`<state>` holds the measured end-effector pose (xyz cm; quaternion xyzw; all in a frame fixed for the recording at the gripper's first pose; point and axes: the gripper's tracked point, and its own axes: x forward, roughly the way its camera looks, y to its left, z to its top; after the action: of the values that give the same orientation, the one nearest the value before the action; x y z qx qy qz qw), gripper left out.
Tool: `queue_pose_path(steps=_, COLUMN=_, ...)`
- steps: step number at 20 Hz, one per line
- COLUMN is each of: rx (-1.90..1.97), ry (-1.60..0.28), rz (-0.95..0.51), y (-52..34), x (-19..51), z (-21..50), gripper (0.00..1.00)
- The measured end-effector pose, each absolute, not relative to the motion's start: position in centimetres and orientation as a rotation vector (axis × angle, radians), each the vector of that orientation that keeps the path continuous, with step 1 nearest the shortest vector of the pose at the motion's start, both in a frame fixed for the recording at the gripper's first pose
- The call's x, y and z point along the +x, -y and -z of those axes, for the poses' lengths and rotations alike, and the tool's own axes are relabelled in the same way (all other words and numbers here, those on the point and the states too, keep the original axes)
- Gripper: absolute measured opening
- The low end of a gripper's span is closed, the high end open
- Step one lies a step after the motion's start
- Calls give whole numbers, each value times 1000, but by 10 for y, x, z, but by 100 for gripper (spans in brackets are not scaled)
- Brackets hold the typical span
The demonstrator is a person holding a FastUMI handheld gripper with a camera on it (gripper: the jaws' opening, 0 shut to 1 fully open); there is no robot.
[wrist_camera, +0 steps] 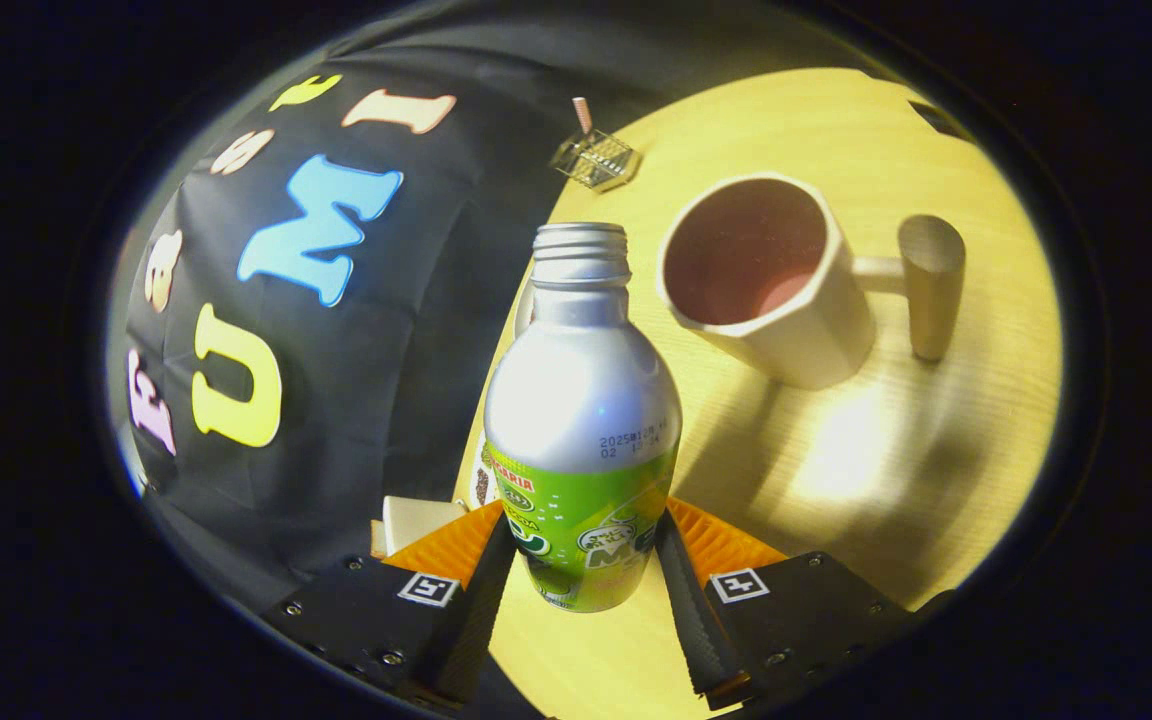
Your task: Take the bottle from table, then pour the juice into the cup, finally place the bottle on the coaster
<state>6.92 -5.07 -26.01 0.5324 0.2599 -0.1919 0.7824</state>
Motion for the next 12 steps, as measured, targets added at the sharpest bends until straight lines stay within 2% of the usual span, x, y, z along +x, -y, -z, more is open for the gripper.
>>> queue_pose_path(steps=6, rx=877, ry=-570, rz=391, y=41, x=99, z=269, gripper=76)
queue_pose_path(steps=12, rx=722, ry=-549, rz=441, y=49, x=122, z=279, gripper=77)
